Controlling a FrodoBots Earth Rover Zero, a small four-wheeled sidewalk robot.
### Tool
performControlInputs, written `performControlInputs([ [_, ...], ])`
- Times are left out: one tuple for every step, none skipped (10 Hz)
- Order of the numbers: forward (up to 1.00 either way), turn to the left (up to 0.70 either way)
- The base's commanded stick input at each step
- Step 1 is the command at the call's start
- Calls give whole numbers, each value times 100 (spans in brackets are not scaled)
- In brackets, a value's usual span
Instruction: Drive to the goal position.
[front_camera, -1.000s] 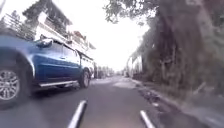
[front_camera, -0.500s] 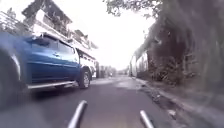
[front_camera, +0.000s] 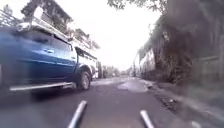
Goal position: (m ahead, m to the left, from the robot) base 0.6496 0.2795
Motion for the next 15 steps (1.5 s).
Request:
performControlInputs([
  [100,0],
  [100,0],
  [100,0],
  [100,0],
  [100,-18],
  [100,-40],
  [100,-40],
  [100,-40],
  [100,-40],
  [100,-40],
  [100,-40],
  [100,-20],
  [100,0],
  [100,0],
  [100,0],
])
